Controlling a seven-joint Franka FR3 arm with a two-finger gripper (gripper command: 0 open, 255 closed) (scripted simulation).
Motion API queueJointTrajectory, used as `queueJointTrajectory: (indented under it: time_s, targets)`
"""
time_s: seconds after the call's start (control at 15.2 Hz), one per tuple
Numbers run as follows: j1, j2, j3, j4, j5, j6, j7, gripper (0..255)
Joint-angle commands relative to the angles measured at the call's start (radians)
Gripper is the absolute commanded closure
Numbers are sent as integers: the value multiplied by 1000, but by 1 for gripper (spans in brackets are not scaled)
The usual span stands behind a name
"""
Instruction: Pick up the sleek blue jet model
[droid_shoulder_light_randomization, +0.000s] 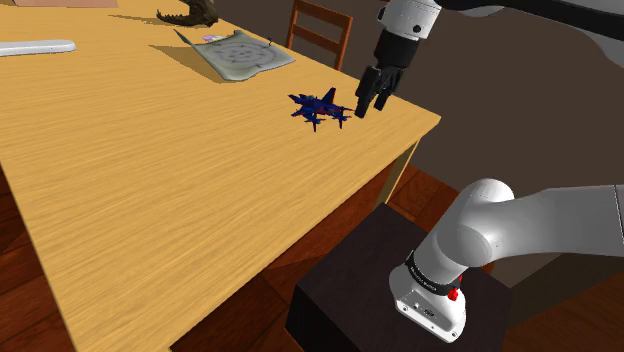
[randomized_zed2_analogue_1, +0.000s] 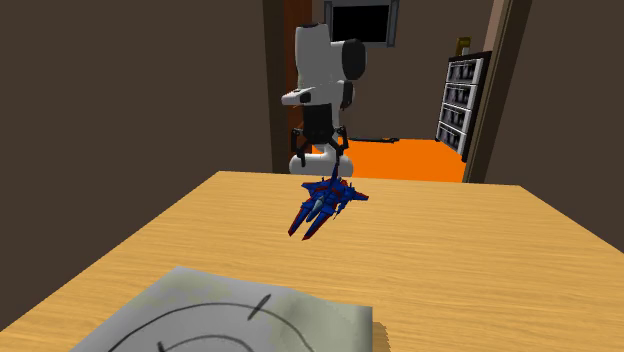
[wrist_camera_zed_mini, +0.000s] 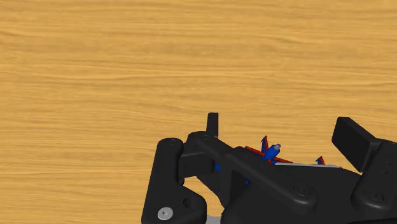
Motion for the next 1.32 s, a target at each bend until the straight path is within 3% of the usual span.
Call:
queueJointTrajectory:
  time_s: [0.0, 0.26, 0.53, 0.86, 1.25]
  targets:
    - [0, 0, 0, 0, 0, 0, 0, 0]
    - [-44, 258, 143, 237, -86, -87, 173, 0]
    - [-83, 544, 279, 513, -215, -229, 361, 0]
    - [-50, 924, 388, 898, -416, -475, 575, 0]
    - [-54, 899, 378, 788, -399, -387, 588, 0]
